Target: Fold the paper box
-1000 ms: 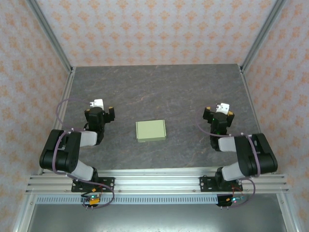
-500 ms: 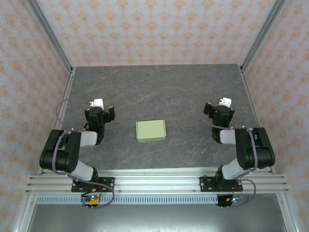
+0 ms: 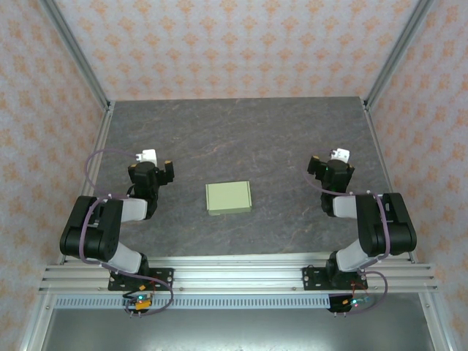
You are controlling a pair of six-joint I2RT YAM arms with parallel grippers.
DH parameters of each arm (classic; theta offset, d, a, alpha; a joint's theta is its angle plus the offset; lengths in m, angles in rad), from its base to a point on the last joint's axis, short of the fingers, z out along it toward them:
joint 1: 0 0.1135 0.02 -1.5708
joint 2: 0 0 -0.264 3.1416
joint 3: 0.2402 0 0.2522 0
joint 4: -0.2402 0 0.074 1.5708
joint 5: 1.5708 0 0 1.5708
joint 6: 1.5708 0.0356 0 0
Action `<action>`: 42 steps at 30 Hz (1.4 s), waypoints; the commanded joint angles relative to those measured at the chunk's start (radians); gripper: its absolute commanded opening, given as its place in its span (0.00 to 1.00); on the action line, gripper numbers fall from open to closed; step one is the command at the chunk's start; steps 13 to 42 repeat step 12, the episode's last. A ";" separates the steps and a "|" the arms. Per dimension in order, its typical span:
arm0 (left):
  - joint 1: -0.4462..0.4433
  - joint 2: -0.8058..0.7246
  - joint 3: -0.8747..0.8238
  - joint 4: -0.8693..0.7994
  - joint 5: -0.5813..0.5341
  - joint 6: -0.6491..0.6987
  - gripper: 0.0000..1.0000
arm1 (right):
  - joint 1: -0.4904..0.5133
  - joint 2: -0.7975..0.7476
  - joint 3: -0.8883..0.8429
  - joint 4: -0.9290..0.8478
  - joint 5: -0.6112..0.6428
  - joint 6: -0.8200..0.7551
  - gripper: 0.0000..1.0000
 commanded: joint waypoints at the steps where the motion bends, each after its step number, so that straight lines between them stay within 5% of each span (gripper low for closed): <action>1: -0.007 -0.005 0.014 0.032 -0.009 0.011 1.00 | -0.003 -0.004 0.006 -0.006 -0.012 0.006 0.99; 42: -0.010 -0.005 0.013 0.032 -0.012 0.012 1.00 | -0.002 -0.006 0.003 -0.001 -0.012 0.006 0.99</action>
